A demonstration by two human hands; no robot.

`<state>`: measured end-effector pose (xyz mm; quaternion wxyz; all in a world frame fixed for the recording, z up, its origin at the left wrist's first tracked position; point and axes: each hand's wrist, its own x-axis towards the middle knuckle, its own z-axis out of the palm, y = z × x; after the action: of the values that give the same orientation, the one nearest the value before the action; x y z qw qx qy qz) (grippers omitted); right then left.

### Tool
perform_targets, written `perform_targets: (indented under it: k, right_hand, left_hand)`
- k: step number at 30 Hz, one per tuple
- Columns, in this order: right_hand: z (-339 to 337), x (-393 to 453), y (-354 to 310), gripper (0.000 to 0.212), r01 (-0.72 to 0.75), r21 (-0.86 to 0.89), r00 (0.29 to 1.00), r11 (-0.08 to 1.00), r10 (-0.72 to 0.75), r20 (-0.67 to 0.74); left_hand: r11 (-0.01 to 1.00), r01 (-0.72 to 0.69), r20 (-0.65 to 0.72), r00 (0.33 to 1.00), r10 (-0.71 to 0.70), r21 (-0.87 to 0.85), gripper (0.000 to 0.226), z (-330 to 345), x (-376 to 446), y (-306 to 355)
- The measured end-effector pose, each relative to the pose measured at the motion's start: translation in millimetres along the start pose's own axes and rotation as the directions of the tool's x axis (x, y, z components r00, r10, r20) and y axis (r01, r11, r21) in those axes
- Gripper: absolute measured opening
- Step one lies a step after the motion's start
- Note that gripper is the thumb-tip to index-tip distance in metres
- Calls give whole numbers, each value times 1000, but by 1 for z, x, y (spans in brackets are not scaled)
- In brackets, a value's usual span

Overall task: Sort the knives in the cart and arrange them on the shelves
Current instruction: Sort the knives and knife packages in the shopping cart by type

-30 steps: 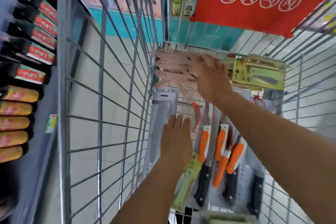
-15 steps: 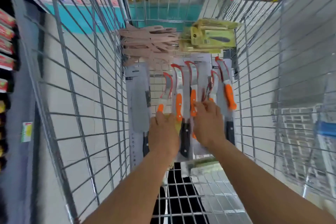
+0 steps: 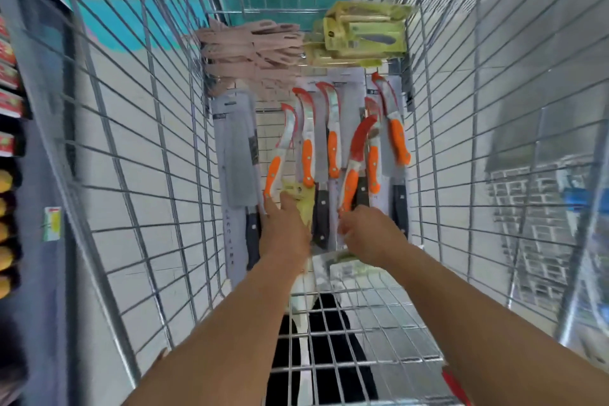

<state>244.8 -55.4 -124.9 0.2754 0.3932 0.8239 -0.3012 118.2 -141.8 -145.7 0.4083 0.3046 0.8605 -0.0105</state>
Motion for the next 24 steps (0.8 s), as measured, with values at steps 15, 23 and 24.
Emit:
perform_targets:
  k: [15,23,24]
  right_hand:
    - [4,-9,16,30,136,-193,972,972,-93,216]
    - [-10,-13,19,21,-33,7,996,999,32,82]
    - [-12,-13,19,19,-48,50,998,998,46,33]
  left_hand:
    - [993,-39,-81,996,48,111,90,7,-19,0]
    - [989,0,-47,999,-7,-149,32,-10,-16,-9]
    - [977,8,-33,999,-16,-212,25,-12,-16,-11]
